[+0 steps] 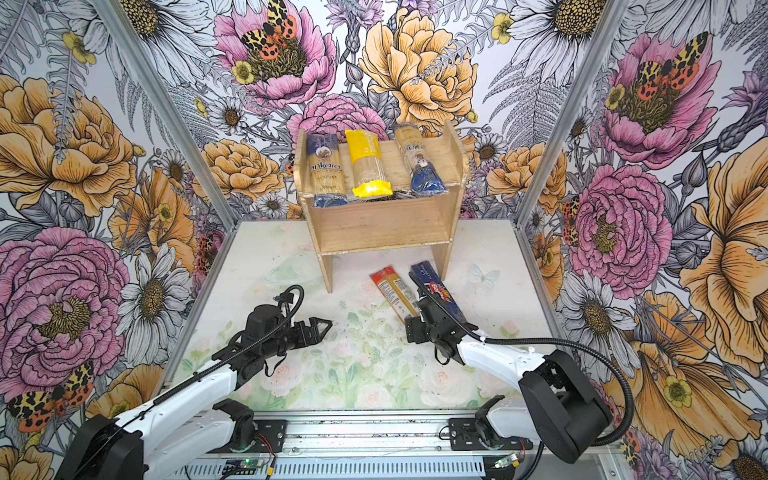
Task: Place and organize the pasta boxes and bags onto the shelf
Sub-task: 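Lower the right gripper around the red-capped bag's end nearest the robot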
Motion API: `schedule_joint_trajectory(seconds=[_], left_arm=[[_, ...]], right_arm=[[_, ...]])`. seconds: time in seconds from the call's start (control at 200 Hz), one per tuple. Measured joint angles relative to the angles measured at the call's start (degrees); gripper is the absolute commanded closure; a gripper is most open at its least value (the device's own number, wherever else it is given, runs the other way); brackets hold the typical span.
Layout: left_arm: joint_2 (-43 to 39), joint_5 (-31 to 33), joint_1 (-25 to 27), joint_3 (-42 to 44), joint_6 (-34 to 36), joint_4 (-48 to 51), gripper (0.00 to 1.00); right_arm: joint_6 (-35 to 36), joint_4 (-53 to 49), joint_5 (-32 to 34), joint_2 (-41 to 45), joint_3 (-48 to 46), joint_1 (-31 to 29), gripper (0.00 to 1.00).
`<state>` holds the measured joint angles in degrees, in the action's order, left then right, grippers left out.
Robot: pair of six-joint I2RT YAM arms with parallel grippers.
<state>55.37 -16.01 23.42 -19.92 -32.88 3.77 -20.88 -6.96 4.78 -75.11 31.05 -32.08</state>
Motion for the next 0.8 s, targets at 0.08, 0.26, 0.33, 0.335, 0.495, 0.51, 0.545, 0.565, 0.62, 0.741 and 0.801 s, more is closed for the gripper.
schedule_joint_trajectory(seconds=[0.08, 0.26, 0.33, 0.335, 0.495, 0.51, 0.545, 0.565, 0.62, 0.741, 0.801], left_arm=[[-0.5, 0.0, 0.0, 0.0, 0.0, 0.5, 0.01], [-1.8, 0.0, 0.0, 0.0, 0.1, 1.4, 0.01], [-2.2, 0.0, 0.0, 0.0, 0.2, 1.8, 0.01], [-2.3, 0.0, 0.0, 0.0, 0.2, 1.8, 0.01], [-2.6, 0.0, 0.0, 0.0, 0.2, 2.2, 0.01], [-2.6, 0.0, 0.0, 0.0, 0.2, 2.3, 0.01], [-2.6, 0.0, 0.0, 0.0, 0.2, 2.3, 0.01], [-2.6, 0.0, 0.0, 0.0, 0.2, 2.4, 0.01], [-2.6, 0.0, 0.0, 0.0, 0.2, 2.4, 0.01], [-2.6, 0.0, 0.0, 0.0, 0.2, 2.4, 0.01], [-2.6, 0.0, 0.0, 0.0, 0.2, 2.4, 0.01]], right_arm=[[0.4, 1.3, 0.3, -1.9, 0.0, 0.0, 0.13], [1.3, 3.6, 1.7, -5.1, 0.8, 0.0, 0.14], [1.6, 4.1, 1.9, -6.1, 1.4, 0.0, 0.14], [1.6, 4.1, 1.9, -6.2, 1.5, 0.0, 0.14], [2.2, 5.7, 1.9, -7.5, 1.8, 0.0, 0.14], [2.2, 5.9, 1.8, -7.5, 1.8, 0.0, 0.14], [2.3, 6.2, 1.6, -7.8, 1.8, 0.0, 0.14], [2.3, 6.4, 1.6, -7.9, 1.8, 0.0, 0.15], [2.4, 6.8, 1.2, -8.3, 1.8, 0.0, 0.16], [2.3, 8.6, -0.7, -9.2, 1.8, 0.0, 0.18], [2.2, 9.8, -2.1, -9.7, 1.8, -0.1, 0.18]])
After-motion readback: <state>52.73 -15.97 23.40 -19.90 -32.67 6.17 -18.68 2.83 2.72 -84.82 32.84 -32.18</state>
